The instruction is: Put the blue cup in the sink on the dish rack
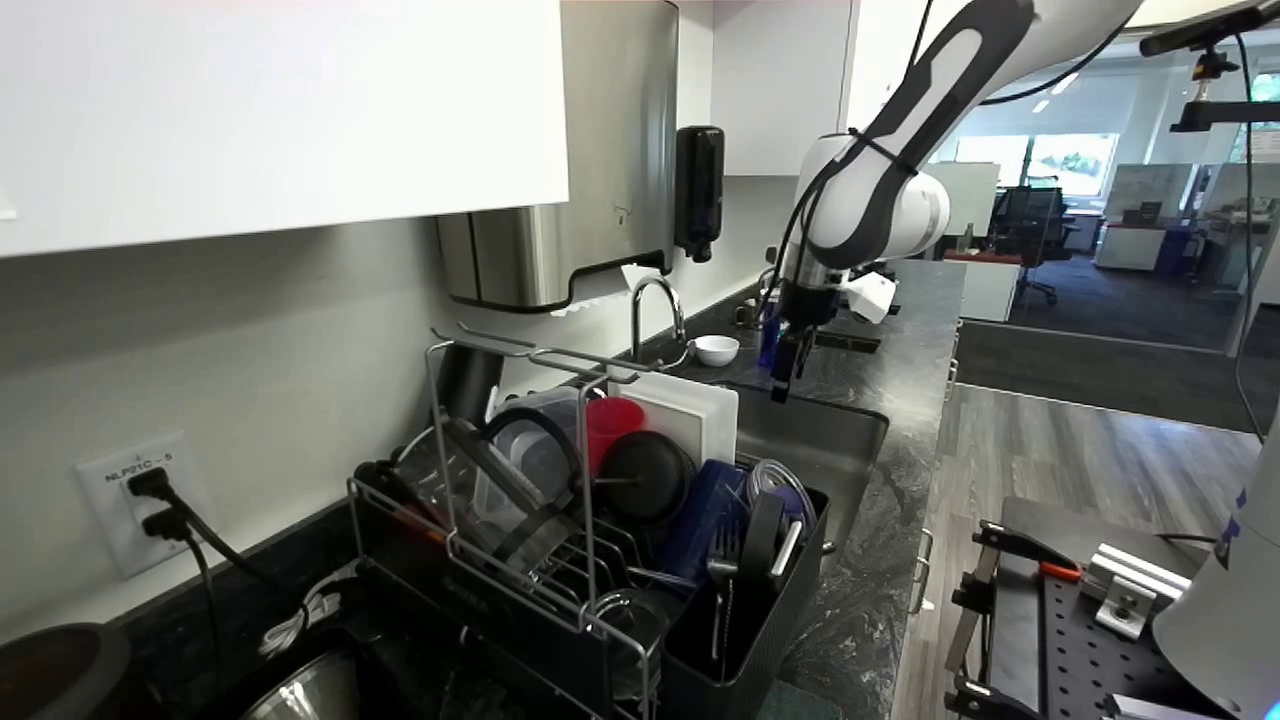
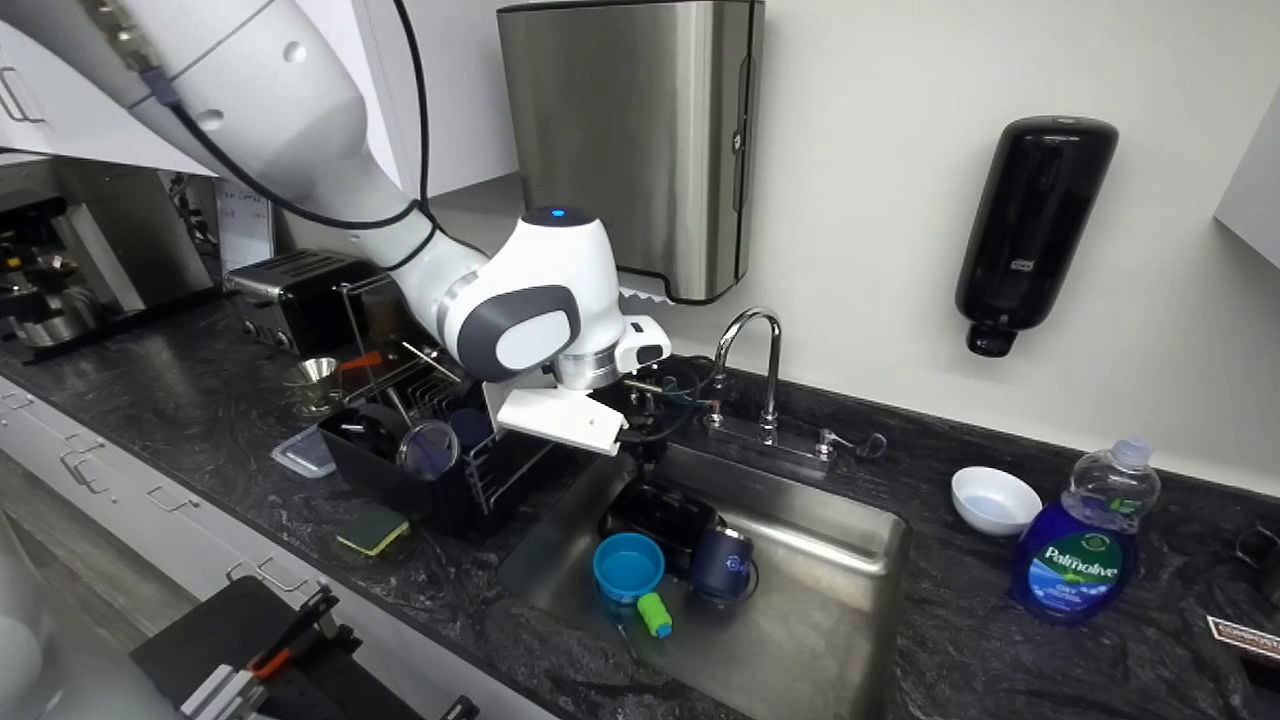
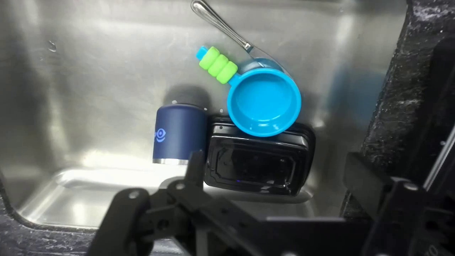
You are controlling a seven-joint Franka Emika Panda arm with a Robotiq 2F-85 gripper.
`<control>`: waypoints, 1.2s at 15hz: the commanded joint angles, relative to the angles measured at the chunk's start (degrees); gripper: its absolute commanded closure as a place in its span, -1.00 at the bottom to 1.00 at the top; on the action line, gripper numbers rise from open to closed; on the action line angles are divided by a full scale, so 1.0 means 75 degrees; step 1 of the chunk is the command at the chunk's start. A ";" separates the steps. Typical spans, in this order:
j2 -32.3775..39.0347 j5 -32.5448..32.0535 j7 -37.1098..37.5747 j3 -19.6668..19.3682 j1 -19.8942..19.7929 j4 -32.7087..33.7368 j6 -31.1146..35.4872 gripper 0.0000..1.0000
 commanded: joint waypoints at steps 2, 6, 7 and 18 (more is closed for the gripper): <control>0.0349 -0.0134 0.0200 0.0511 -0.0397 0.0225 0.0101 -1.00; 0.0265 -0.0125 0.0200 0.0535 -0.0460 0.0203 0.0090 -1.00; 0.0266 -0.0125 0.0199 0.0536 -0.0464 0.0201 0.0090 -1.00; 0.1031 0.0247 -0.0407 0.1004 -0.0634 0.1093 -0.0047 -1.00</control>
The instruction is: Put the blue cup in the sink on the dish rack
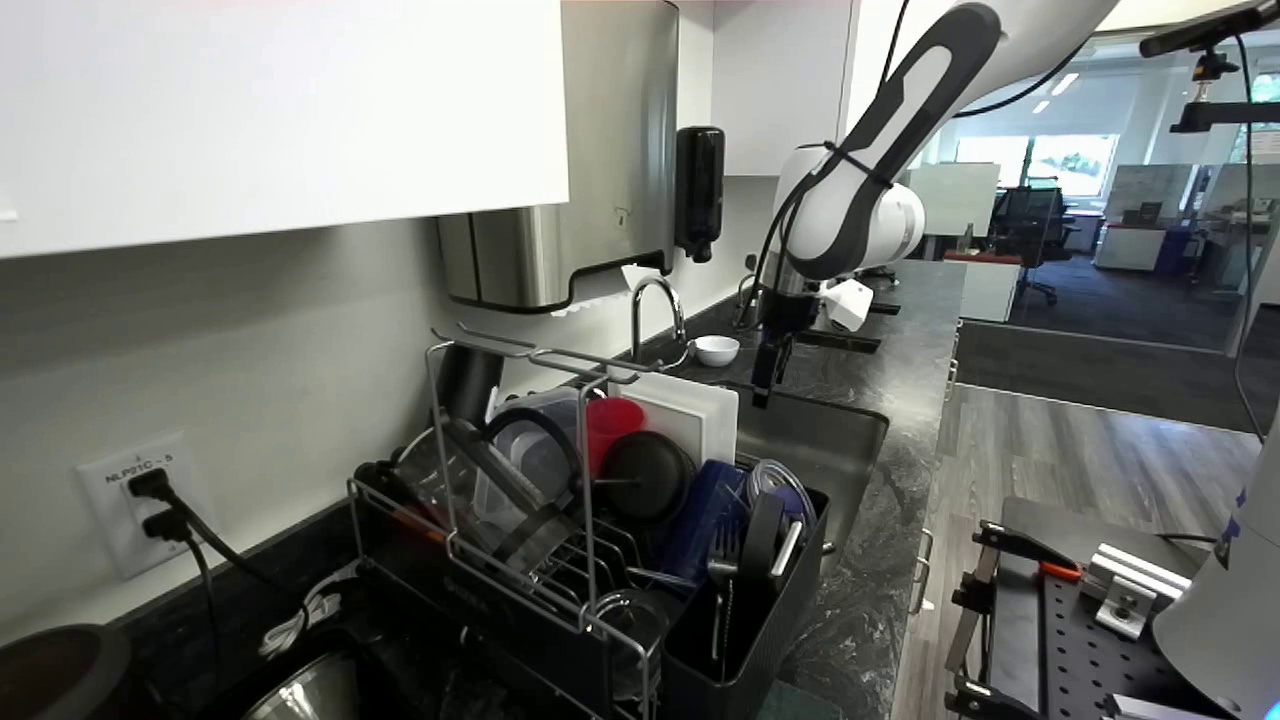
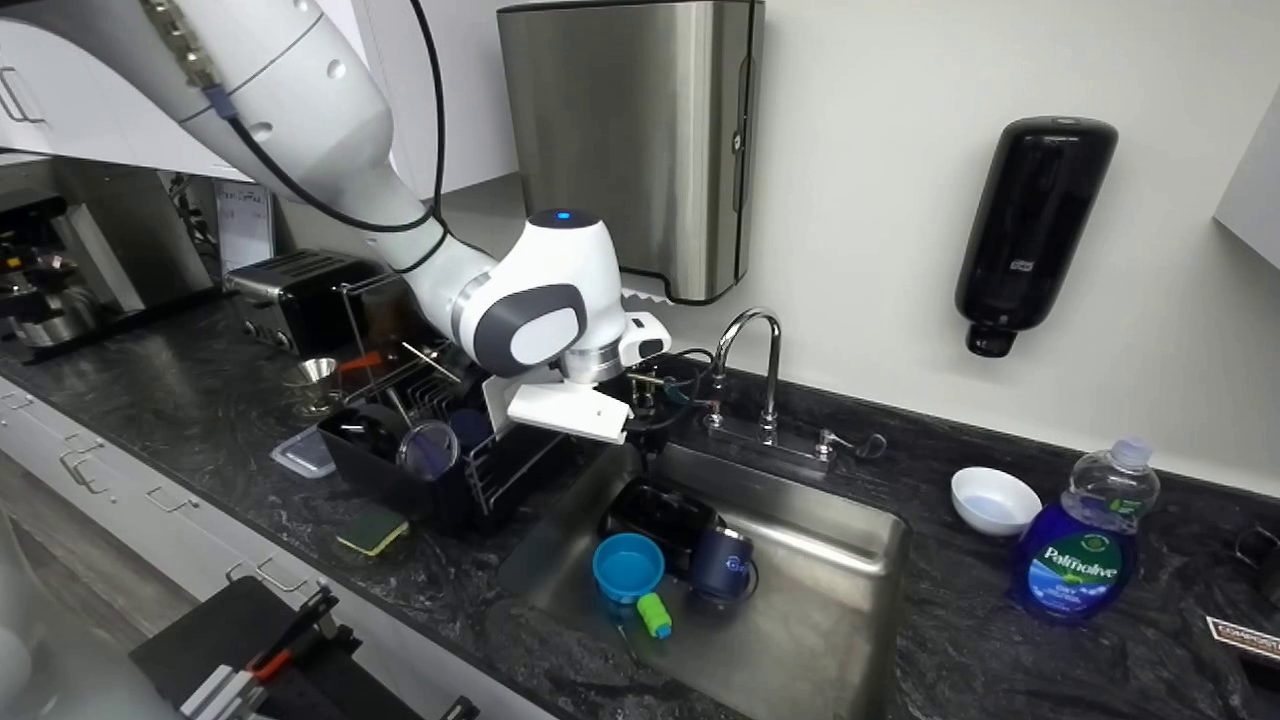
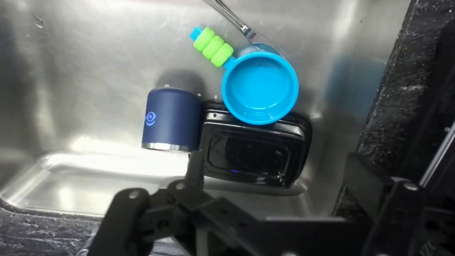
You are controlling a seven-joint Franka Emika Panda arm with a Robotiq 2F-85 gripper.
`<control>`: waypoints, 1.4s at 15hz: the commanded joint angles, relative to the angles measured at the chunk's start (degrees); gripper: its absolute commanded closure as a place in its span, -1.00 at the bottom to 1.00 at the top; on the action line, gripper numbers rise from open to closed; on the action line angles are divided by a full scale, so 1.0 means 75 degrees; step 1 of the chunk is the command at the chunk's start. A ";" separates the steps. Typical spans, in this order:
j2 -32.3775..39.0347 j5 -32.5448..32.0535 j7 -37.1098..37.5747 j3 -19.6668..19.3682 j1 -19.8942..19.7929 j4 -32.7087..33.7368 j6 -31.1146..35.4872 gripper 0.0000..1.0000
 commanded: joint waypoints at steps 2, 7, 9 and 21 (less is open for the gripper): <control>0.1008 0.0399 -0.0646 0.0682 -0.0547 0.1196 -0.0200 -1.00; 0.2310 0.0197 -0.0549 0.0986 -0.1175 0.2702 -0.0397 -1.00; 0.2766 0.0081 -0.0501 0.1030 -0.1387 0.3136 -0.0404 -1.00; 0.3538 0.0101 -0.0307 0.1571 -0.1774 0.3591 -0.0307 -1.00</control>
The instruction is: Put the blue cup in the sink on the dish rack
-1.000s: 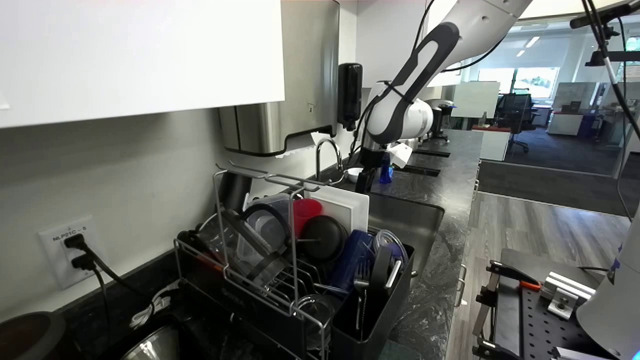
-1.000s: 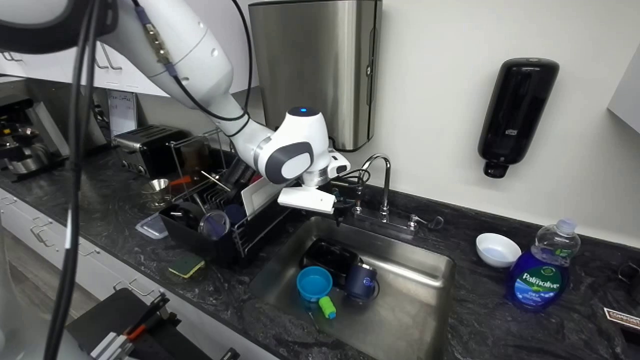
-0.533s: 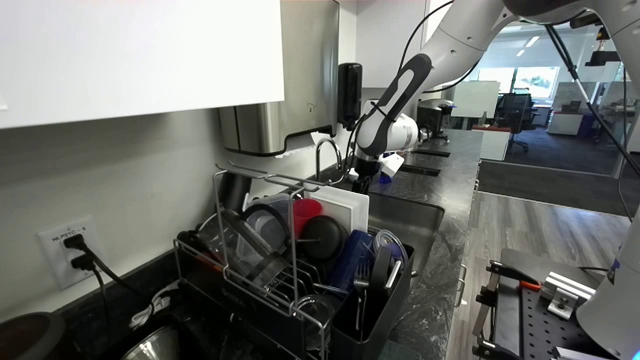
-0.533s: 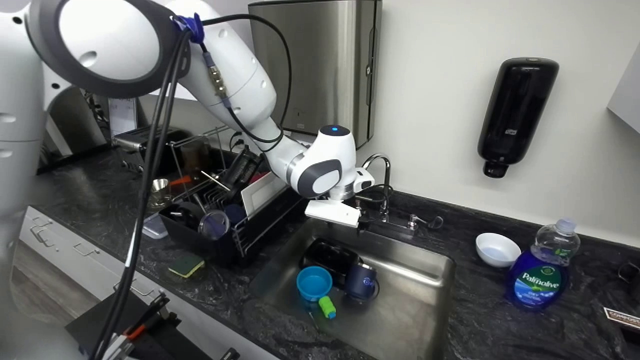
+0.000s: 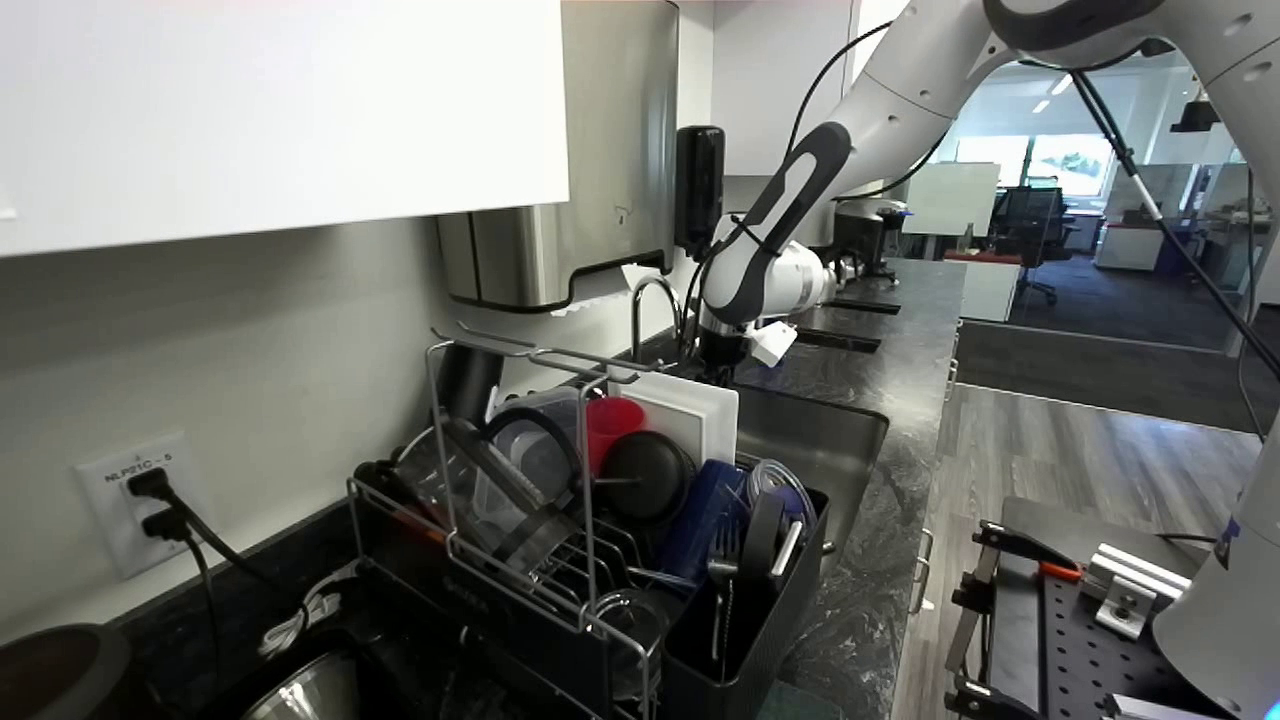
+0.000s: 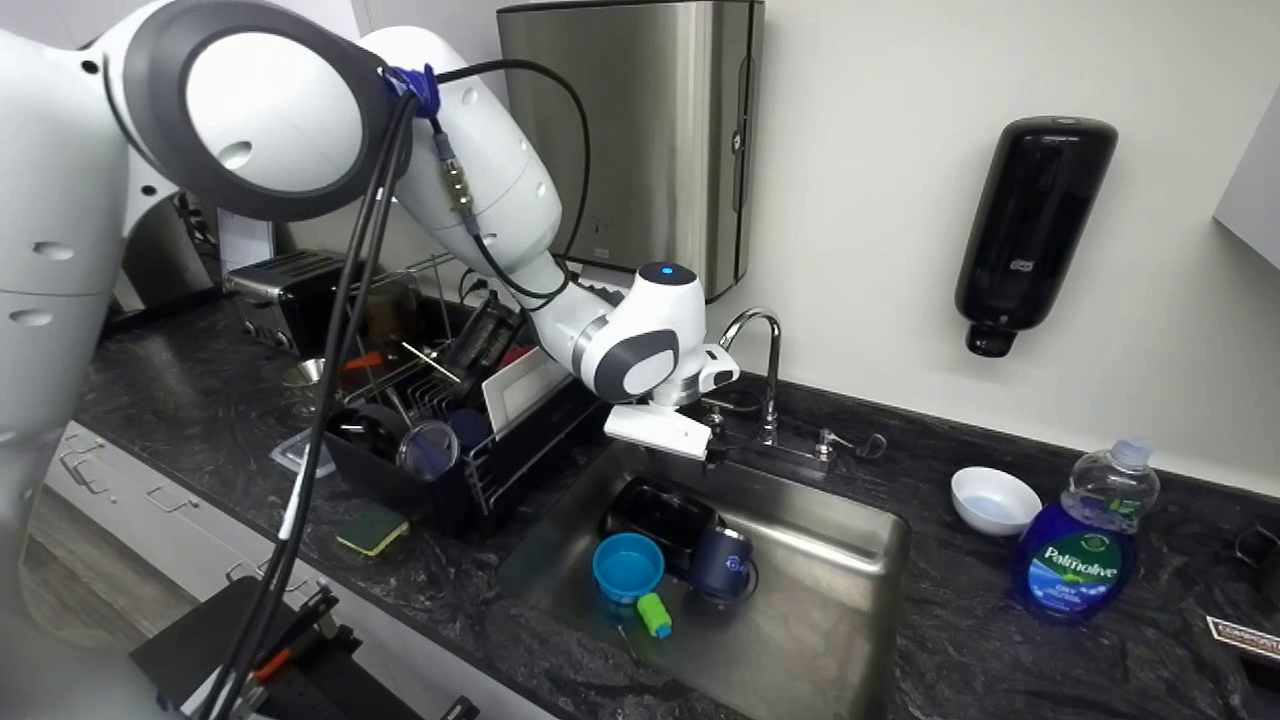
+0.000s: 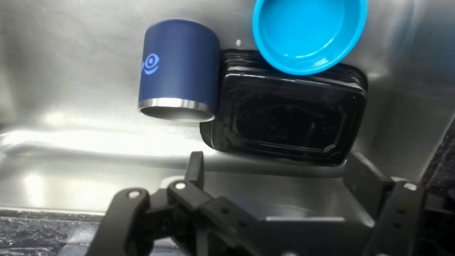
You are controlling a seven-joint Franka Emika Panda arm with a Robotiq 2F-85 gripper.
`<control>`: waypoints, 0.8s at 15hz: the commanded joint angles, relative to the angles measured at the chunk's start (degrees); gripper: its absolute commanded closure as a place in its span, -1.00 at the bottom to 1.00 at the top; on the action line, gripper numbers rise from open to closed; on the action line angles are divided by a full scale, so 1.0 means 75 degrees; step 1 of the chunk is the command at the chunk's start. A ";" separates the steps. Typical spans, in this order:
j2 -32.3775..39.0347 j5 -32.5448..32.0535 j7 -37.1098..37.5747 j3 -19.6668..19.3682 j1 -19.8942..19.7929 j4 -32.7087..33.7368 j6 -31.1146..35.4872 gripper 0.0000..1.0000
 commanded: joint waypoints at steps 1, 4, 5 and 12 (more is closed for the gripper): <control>0.0155 -0.0037 0.0023 0.0230 -0.0276 0.0113 -0.0119 -1.00; 0.0311 -0.0040 -0.0010 0.0261 -0.0362 0.0128 -0.0081 -1.00; 0.0385 -0.0031 -0.0042 0.0291 -0.0412 0.0143 -0.0069 -1.00; 0.0909 0.0060 -0.0343 0.0748 -0.0924 0.0299 0.0421 -1.00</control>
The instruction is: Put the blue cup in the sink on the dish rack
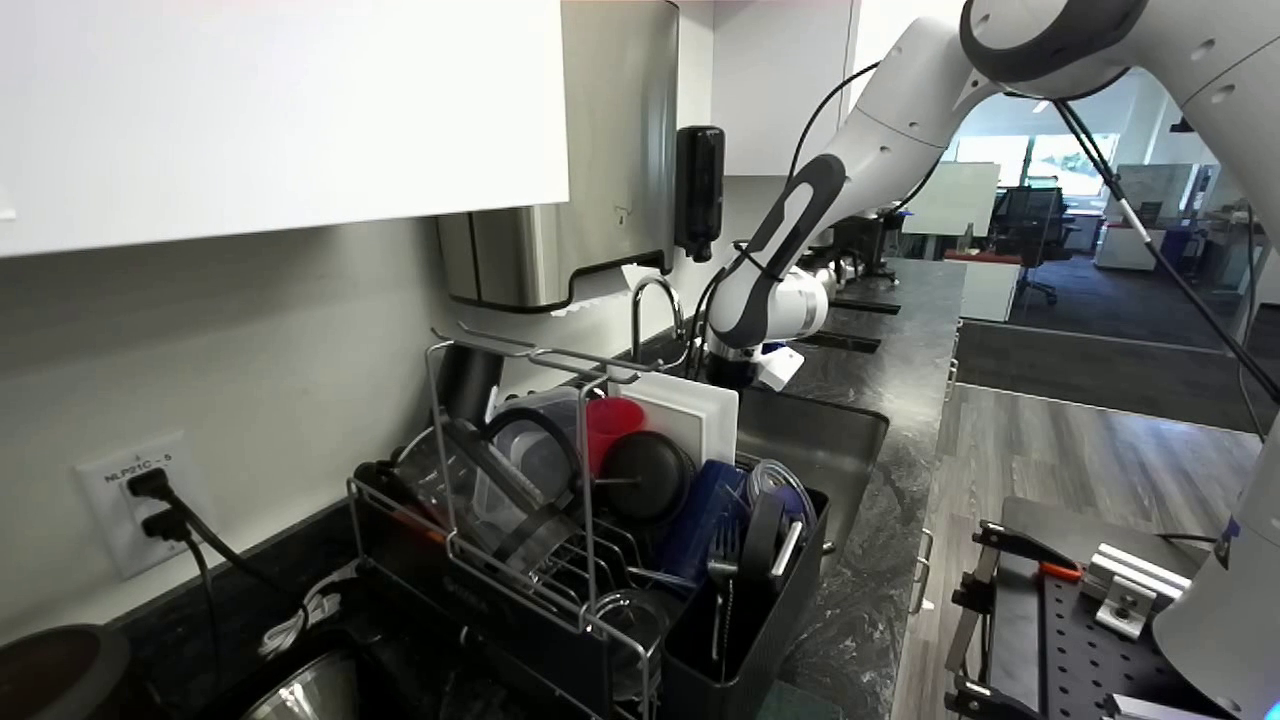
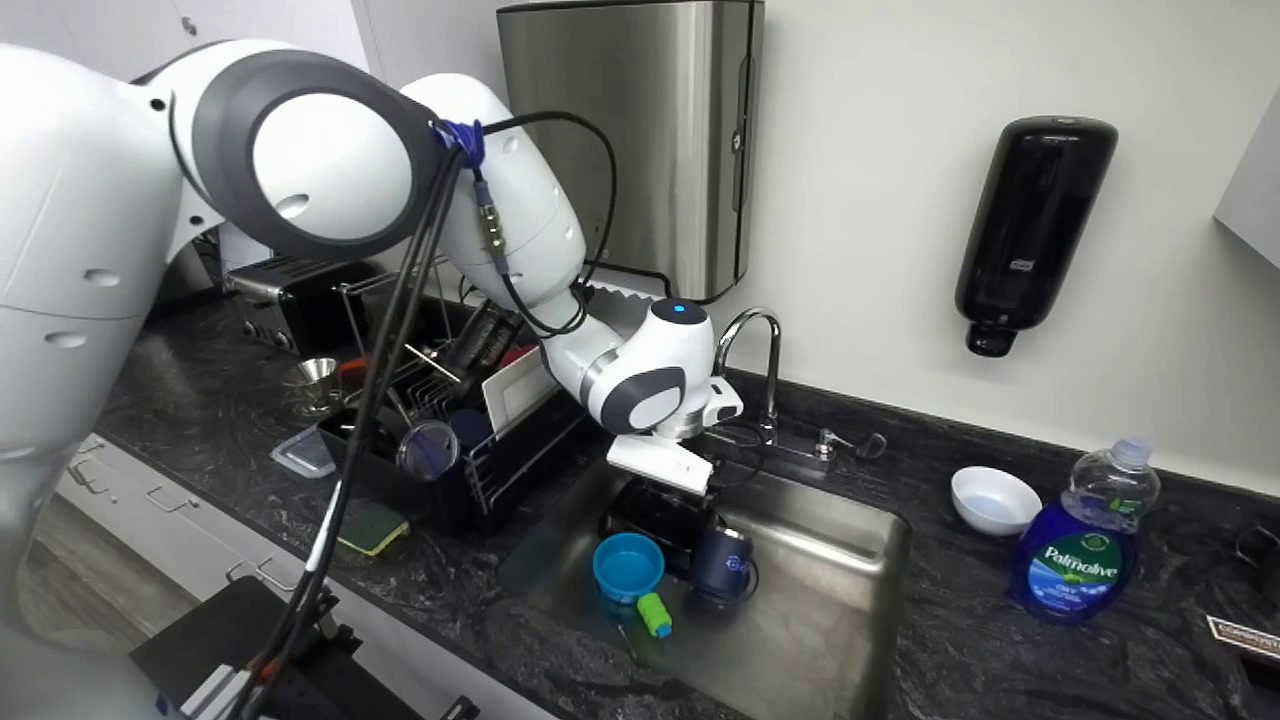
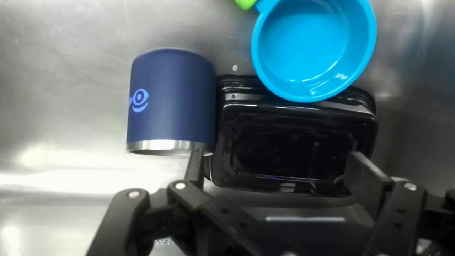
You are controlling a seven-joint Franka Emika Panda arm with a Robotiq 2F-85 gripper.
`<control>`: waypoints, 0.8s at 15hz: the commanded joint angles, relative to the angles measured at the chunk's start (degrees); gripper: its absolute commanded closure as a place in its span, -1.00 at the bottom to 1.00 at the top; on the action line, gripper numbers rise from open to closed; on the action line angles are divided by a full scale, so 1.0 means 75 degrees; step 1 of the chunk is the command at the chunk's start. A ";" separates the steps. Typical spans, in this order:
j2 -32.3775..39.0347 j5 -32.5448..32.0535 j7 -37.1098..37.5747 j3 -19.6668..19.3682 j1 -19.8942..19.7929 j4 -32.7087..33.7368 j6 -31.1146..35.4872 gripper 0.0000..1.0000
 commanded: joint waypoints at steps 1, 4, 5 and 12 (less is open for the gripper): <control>0.0341 0.0058 -0.0335 0.0481 -0.0493 0.0204 0.0354 -1.00; 0.0696 -0.0021 -0.0403 0.0688 -0.0675 0.0391 0.0775 -1.00; 0.0799 -0.0060 -0.0413 0.0747 -0.0728 0.0444 0.0904 -1.00; 0.1614 -0.0424 -0.0418 0.1233 -0.1208 0.0901 0.1752 -1.00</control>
